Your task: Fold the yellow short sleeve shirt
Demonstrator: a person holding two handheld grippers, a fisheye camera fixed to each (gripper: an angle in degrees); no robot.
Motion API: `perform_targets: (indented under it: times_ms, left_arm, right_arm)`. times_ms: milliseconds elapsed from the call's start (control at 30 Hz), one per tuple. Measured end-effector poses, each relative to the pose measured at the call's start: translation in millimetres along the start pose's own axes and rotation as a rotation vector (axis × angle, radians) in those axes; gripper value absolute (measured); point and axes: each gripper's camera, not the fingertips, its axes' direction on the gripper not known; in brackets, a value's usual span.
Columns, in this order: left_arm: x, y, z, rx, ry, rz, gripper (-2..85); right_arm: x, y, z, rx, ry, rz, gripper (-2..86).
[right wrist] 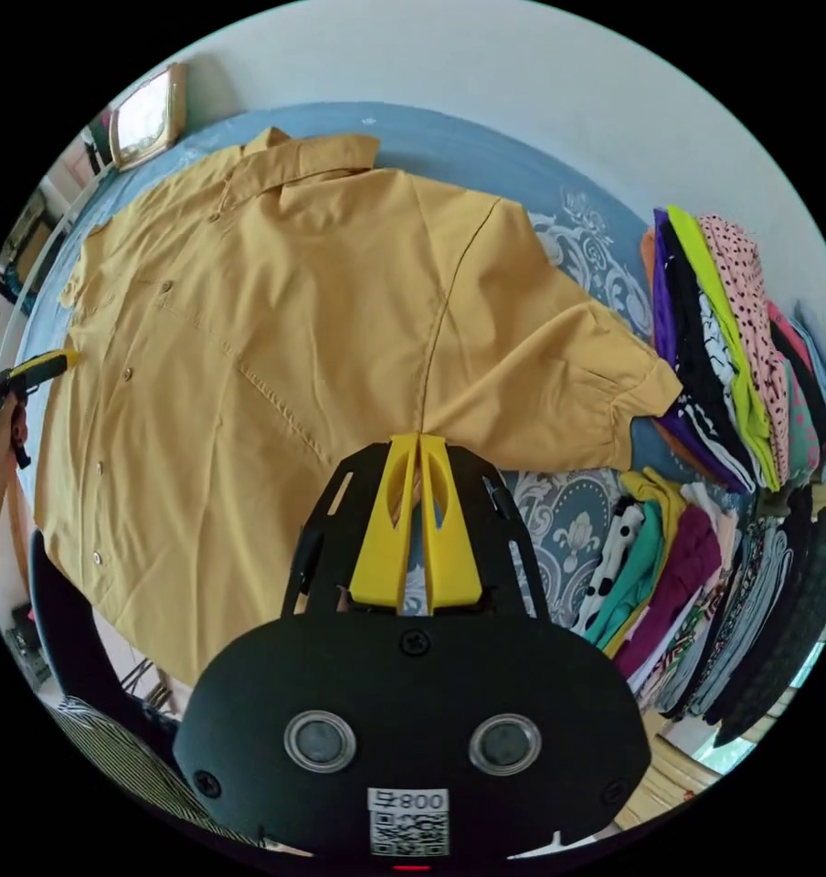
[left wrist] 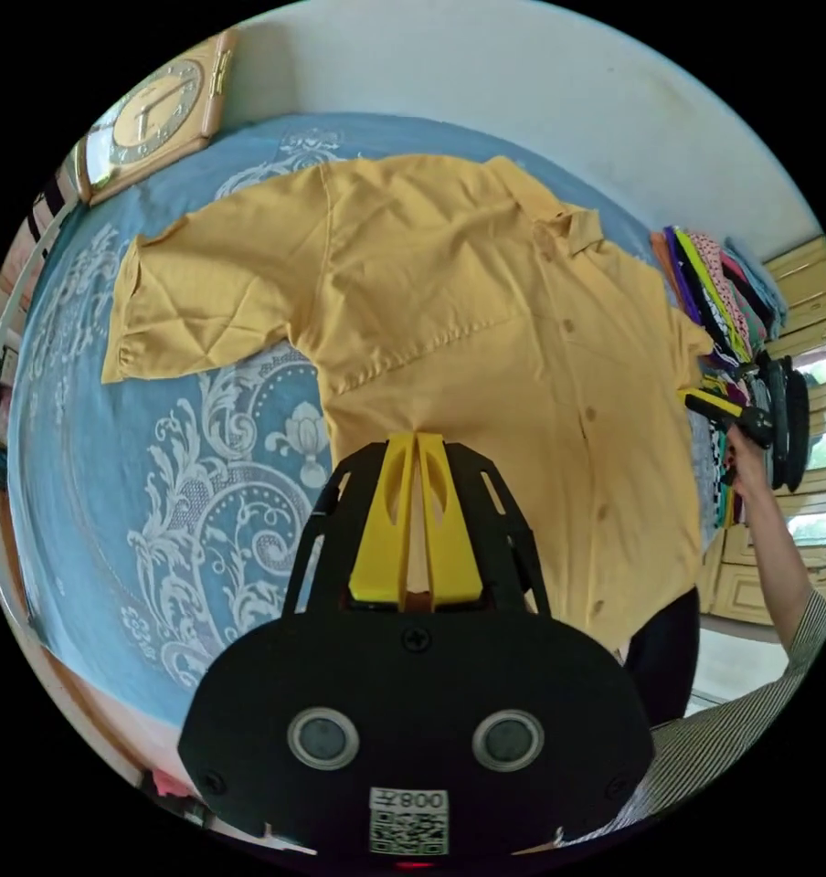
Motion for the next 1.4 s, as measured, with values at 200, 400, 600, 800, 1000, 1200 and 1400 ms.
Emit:
perform_targets:
  times_ms: [200,400,600,800,1000,1200,1400]
  left_arm:
    - [13.8,-21.3,29.6,0.003,0.041,0.045,0.3]
    - [28.5,-44.4,60.1,0.015,0.041,0.0,0.3]
    - [50.2,-47.4,80.5,0.083,0.045,-0.051,0.3]
    - [53.5,-66.6,127.3,0.037,0.042,-0.129,0.4]
    - [84.8,-75.3,154.4,0.097,0.127,-0.097,0.6]
    - [161.8,-105.9,205.9,0.092,0.294,0.114,2.2]
    - [292.7,-170.9,264.9,0.054,0.426,0.442,5.9]
  right_arm:
    - [-3.7,10.7,13.7,0.054,0.113,-0.025,0.0]
    - [27.8,27.2,27.4,0.055,-0.04,0.069,0.0]
    - [61.3,90.9,29.8,0.197,-0.148,0.245,0.0]
    - [72.7,111.3,66.9,0.133,-0.13,0.222,-0.1]
    - [101.3,156.6,69.9,0.242,-0.221,0.317,0.1]
    - [151.4,229.7,90.6,0.362,-0.258,0.552,0.9]
    - [194.4,271.0,120.3,0.457,-0.299,0.665,4.4]
